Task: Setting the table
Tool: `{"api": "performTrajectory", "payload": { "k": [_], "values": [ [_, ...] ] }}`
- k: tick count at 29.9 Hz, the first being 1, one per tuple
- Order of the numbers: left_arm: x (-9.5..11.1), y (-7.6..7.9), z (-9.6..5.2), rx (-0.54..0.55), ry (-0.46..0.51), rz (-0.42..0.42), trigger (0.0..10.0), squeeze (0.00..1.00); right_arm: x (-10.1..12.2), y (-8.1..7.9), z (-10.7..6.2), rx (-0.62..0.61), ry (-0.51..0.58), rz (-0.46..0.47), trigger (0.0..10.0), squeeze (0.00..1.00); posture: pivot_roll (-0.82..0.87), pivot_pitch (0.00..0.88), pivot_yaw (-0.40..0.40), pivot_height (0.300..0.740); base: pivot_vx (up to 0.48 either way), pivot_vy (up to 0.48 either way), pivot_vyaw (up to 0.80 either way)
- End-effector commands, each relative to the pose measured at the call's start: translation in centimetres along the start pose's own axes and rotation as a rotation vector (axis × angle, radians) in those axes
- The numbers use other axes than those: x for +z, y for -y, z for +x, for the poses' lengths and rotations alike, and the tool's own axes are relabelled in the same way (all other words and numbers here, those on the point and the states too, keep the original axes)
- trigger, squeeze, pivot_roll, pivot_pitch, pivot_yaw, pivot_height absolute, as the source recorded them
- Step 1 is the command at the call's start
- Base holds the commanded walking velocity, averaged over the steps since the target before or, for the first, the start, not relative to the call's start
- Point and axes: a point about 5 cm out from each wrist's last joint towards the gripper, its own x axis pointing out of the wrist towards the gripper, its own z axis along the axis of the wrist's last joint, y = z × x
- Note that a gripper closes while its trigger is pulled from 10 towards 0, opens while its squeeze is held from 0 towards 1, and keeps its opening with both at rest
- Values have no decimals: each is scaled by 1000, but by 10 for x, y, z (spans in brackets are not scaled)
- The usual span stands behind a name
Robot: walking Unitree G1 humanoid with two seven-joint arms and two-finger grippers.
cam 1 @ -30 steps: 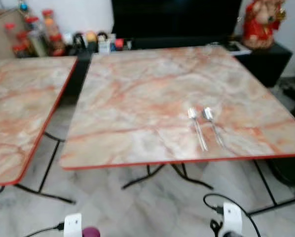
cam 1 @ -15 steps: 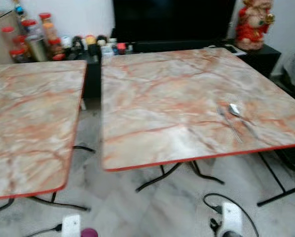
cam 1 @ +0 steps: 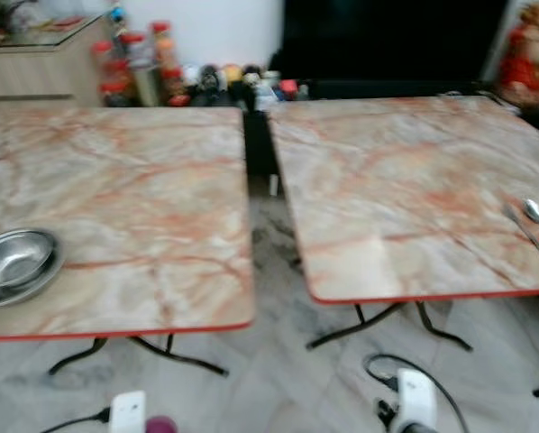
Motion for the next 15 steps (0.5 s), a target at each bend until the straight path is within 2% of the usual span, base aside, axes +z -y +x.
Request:
{"api": "performTrajectory", "payload": {
  "k": [1, 15],
  "values": [
    [0, 8, 0, -17, -4, -4, 10000, 0, -1, 11, -2, -34, -5, 4, 10000, 0, 45, 12, -21, 740, 0, 476, 0],
    [0, 9, 0, -14, -4, -11, 10000, 0, 0, 11, -1, -33, -8, -1, 10000, 0, 52, 20, -25, 740, 0, 476, 0]
  ]
}}
